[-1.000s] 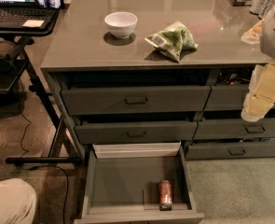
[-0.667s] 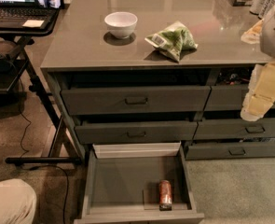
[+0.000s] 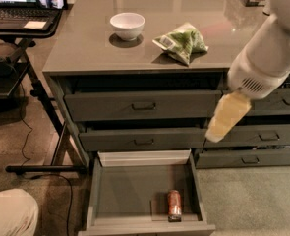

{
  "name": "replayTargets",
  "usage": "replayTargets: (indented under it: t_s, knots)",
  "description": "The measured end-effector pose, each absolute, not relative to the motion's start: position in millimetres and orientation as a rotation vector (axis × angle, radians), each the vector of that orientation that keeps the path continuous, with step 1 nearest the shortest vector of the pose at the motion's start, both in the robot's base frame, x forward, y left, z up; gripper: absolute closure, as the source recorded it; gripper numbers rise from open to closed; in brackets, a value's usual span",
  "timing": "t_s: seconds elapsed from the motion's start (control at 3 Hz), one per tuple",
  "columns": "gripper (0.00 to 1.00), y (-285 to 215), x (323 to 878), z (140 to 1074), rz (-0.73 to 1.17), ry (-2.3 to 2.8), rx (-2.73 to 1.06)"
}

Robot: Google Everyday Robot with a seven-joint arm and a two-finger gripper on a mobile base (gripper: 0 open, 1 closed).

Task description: Pick coke can from bottom drawer and place on counter

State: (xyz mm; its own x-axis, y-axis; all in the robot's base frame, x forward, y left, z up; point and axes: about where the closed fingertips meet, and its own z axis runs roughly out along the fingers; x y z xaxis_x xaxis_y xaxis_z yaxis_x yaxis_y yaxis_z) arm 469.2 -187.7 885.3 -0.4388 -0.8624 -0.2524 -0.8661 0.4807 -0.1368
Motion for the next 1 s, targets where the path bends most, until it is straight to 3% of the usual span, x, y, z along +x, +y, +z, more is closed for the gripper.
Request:
replayTargets:
  t_s: [1.0]
  knots:
    - [0.00,-119,477,698,0.087,2.635,-1.039]
